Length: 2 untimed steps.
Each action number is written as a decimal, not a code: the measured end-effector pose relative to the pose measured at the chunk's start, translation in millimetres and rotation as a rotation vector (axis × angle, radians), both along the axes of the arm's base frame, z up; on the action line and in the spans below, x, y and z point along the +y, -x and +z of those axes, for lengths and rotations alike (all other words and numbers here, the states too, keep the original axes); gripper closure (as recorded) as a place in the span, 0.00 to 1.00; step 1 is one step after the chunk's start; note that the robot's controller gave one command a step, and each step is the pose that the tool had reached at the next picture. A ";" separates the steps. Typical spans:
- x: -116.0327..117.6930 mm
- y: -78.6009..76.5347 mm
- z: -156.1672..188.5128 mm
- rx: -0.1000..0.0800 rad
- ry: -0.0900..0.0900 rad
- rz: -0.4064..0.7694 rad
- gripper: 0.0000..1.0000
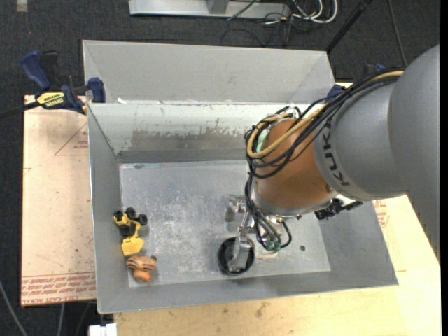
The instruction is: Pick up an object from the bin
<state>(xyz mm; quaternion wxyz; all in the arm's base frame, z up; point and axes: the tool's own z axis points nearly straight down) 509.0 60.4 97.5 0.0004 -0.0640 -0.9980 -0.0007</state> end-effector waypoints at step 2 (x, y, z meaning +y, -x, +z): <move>-8.0 21.6 -23.1 -0.001 -0.005 -0.110 1.00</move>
Offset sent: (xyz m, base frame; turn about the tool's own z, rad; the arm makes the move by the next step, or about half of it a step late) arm 0.0000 0.0000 0.0000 0.0000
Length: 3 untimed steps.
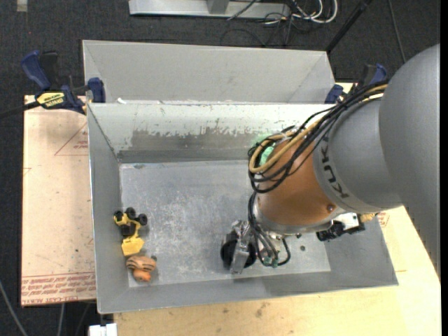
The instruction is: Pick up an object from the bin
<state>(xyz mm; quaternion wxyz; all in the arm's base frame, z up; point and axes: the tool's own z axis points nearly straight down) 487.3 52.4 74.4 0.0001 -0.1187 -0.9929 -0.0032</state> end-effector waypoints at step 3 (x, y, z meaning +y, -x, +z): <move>7.5 -33.8 133.1 0.008 0.007 -0.004 1.00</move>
Offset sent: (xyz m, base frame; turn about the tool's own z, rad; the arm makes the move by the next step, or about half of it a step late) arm 0.0354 -0.0022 0.0950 0.0117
